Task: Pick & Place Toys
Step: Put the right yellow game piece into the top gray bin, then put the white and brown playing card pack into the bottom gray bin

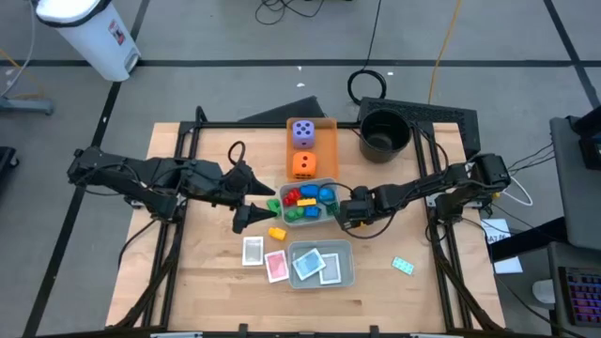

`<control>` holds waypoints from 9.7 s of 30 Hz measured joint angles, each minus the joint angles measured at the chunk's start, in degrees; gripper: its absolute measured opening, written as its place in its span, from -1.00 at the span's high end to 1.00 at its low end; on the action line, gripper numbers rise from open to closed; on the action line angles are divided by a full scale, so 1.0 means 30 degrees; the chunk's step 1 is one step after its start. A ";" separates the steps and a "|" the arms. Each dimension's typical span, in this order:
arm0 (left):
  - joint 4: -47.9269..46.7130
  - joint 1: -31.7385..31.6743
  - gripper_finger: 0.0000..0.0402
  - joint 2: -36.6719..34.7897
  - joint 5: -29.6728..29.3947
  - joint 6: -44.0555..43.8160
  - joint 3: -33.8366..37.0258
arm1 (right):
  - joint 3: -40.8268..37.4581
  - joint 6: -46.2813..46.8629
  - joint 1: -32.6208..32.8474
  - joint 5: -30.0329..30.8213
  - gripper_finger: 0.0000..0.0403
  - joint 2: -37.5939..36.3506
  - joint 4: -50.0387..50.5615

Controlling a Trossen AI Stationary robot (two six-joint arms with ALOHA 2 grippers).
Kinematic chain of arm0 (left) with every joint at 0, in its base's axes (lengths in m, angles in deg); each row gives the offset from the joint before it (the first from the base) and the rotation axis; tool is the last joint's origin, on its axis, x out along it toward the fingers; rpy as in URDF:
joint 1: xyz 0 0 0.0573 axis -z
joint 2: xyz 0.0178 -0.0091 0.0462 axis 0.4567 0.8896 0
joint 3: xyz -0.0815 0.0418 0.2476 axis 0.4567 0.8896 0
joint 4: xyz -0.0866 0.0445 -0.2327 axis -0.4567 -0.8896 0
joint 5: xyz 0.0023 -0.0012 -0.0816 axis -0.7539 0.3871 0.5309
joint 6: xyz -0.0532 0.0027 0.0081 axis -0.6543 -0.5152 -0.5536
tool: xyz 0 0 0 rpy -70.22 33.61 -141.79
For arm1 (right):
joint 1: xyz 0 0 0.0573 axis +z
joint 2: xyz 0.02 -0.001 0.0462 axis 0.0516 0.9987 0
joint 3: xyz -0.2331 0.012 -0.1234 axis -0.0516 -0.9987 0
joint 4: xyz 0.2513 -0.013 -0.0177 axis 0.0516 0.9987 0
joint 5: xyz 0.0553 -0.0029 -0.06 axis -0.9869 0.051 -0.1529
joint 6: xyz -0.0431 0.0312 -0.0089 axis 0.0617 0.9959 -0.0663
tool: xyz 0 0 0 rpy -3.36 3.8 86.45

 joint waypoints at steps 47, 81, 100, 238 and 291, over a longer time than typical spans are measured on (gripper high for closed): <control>0.5114 -0.2221 -0.73 0.4718 0.5215 0.0470 -0.0007 | 0.0000 -1.2716 0.2318 0.0007 0.33 -0.5518 -1.6501; 0.6361 -0.2623 -0.04 0.6275 0.6792 -0.1173 0.0000 | 0.0001 -1.3833 0.2608 -0.0424 0.33 -0.4473 -1.9765; 0.6772 -0.2442 0.37 0.6253 0.7068 -0.1120 0.0000 | -0.0014 -1.3240 0.2674 -0.1147 0.24 -0.4473 -1.9786; 1.4086 -0.5400 -0.10 0.9026 0.1011 -0.1739 -0.1872 | -0.8473 -1.0145 0.1661 0.2549 -0.25 -1.3871 -1.4506; 0.9898 -0.0035 0.05 0.0503 -0.2055 0.3369 -0.1858 | -0.8473 -1.0145 0.1668 0.2550 -0.25 -1.3865 -1.4496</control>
